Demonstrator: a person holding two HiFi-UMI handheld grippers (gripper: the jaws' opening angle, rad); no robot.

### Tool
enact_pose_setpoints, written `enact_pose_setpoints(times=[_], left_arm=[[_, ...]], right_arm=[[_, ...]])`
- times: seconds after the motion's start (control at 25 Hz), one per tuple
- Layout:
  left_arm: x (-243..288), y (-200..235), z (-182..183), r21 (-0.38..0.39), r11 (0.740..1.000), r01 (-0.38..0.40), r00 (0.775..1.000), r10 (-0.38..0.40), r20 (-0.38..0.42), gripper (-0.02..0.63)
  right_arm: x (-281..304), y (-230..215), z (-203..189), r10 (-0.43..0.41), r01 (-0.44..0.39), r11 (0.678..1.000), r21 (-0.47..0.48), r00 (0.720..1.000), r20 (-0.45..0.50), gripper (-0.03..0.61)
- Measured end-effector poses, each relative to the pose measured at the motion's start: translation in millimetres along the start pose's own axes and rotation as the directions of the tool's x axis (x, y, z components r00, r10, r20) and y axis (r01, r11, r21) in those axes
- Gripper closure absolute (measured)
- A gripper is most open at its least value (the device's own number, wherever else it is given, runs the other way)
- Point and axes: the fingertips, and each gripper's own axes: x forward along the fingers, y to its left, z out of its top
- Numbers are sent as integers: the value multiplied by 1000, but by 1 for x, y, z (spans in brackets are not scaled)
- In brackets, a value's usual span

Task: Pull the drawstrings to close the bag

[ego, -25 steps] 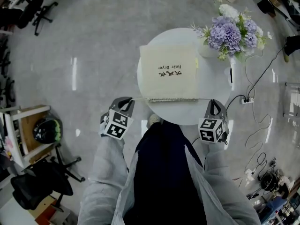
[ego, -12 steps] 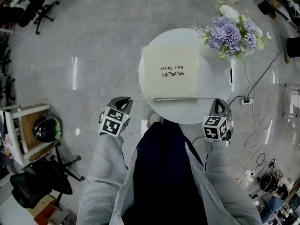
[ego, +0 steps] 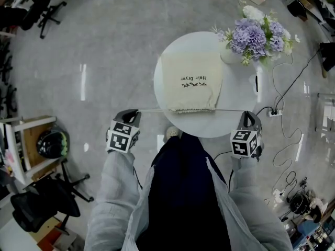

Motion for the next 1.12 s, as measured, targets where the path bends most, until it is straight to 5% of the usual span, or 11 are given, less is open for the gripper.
enact_pose_setpoints(times=[0.64, 1.12], left_arm=[[-17, 23, -9, -61, 993, -104, 995, 103, -16, 586], [-16, 27, -20, -65, 996, -61, 997, 58, -50, 586]], right_arm=[[-13, -25, -6, -1, 3, 999, 47, 999, -33, 563], [-12, -39, -18, -27, 30, 998, 48, 998, -60, 563]])
